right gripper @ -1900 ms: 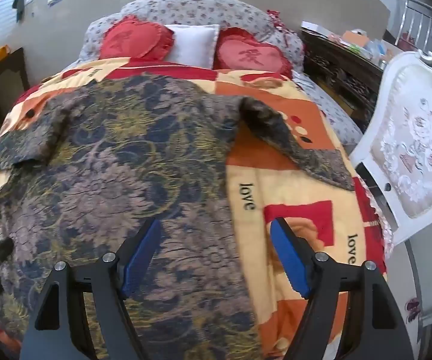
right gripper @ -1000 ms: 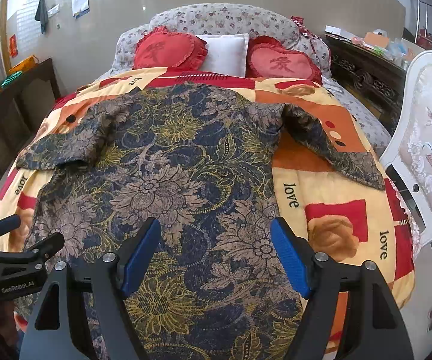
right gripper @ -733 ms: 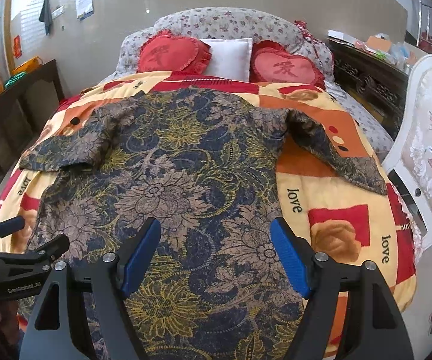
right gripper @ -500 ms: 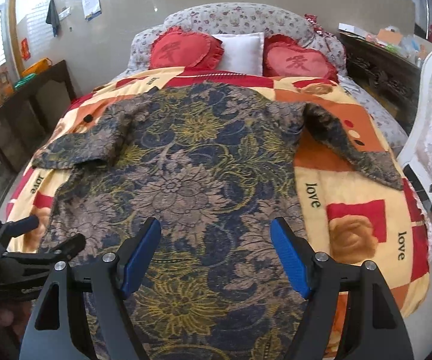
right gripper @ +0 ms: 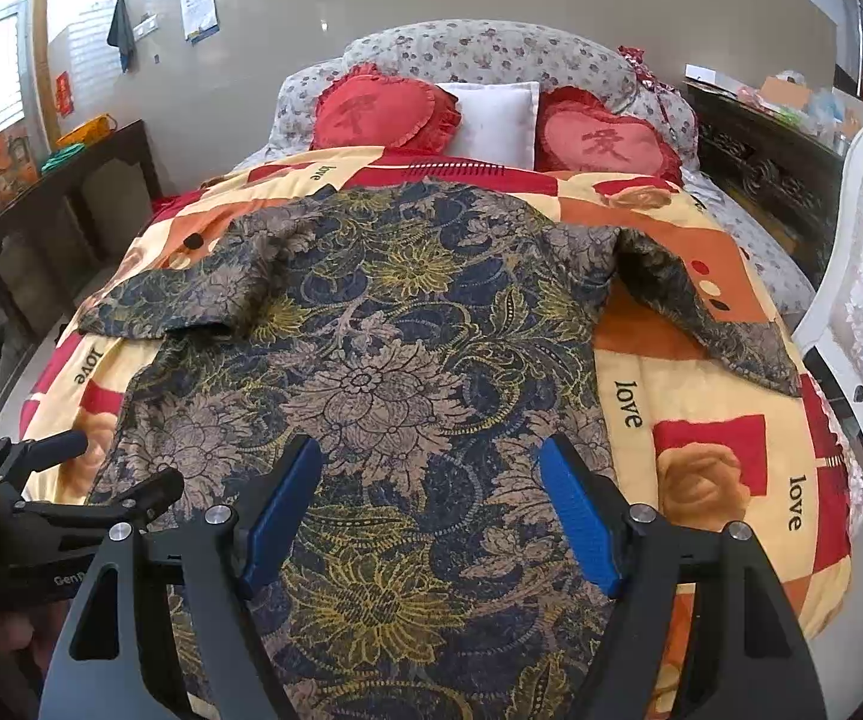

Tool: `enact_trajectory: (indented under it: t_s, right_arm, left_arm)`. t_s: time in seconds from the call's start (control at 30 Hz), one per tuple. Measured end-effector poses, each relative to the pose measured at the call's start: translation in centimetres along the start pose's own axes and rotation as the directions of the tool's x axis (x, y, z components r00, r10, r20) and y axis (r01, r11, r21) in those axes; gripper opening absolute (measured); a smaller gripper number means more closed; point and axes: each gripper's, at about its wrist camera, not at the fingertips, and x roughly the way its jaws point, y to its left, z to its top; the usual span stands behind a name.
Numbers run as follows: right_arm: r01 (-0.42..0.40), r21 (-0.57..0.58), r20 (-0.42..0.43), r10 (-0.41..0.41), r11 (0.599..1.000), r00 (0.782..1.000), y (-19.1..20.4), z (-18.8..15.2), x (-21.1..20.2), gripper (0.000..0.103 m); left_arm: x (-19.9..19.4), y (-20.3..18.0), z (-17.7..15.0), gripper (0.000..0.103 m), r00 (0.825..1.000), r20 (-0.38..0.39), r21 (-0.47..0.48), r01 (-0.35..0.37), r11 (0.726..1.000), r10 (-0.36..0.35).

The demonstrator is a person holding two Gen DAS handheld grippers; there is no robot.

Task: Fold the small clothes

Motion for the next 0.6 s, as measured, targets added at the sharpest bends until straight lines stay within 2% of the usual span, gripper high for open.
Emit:
enact_trajectory:
  t_s: [0.4,0.5,0.6]
  right_arm:
    - [0.04,0.033,0.016,-0.041,0.999,0.999,-1.7,2.1,2.7,0.089]
    - [0.049,0.037,0.008,-0.05,0.998,0.999,-1.9,2.2,3.4,0.089]
    - [0.102,0.029,-0.021,-0.101,0.994,0.995,-2.3,2.4,5.0,0.089]
  left_arm:
    - [2.4,0.8,1.0,0.103,0.999,-0.037,0.006,-0.032,0.999,0.033]
    - [3.3,0.9,1.5,0.103,1.0,-0.022,0.01,-0.014,1.0,0.014]
    - [4.3,1.3,2.6,0.103,1.0,-0.007,0.002,-0.017,1.0,0.017]
